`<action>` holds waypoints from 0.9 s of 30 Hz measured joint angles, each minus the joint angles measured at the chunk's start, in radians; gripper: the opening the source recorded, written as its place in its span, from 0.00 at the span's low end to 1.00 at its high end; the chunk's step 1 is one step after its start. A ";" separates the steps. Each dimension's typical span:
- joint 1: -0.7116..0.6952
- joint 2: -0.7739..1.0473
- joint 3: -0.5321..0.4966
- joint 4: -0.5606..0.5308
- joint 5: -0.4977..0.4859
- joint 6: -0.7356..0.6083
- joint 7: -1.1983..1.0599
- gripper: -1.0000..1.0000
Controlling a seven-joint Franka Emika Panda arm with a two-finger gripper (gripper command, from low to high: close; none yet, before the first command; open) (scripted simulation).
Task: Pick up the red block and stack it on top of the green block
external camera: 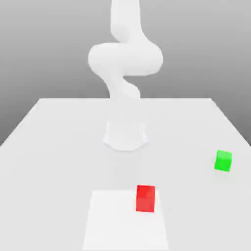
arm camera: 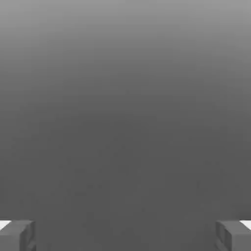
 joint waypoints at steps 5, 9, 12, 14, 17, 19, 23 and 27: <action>-0.026 0.179 0.066 -0.126 -0.033 0.115 0.081 0.50; -0.038 0.321 0.100 -0.224 -0.051 0.205 0.139 0.50; -0.042 0.433 0.119 -0.301 -0.054 0.277 0.178 0.50; -0.038 0.512 0.127 -0.356 -0.047 0.330 0.198 0.50; -0.019 0.641 0.136 -0.444 0.002 0.417 0.205 0.50; -0.013 0.704 0.141 -0.466 0.015 0.466 0.210 0.50; -0.007 0.814 0.122 -0.457 -0.038 0.557 0.253 0.50; 0.039 0.925 0.060 -0.444 -0.106 0.650 0.302 0.50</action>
